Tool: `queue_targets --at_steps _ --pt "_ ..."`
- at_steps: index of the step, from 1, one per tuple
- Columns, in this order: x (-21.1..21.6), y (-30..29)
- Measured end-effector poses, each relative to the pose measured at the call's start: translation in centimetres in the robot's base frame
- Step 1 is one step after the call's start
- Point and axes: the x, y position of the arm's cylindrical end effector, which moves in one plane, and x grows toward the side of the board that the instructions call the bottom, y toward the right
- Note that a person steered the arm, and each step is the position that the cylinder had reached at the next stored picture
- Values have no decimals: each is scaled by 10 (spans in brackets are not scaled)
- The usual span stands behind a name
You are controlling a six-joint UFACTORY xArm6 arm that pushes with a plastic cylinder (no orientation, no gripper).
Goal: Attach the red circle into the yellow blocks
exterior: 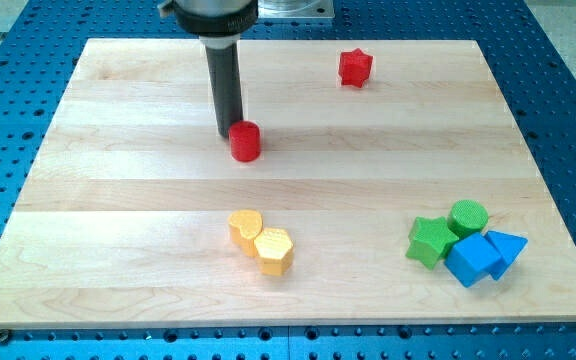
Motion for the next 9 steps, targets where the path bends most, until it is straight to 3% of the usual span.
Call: queue_targets --at_steps 1,2,3,4,5,6,7,9 --pt "49 0" --pt "29 6" --pt "-2 56" --pt "38 55" --pt "89 42" --pt "79 27" --pt "43 4" --pt "92 -45"
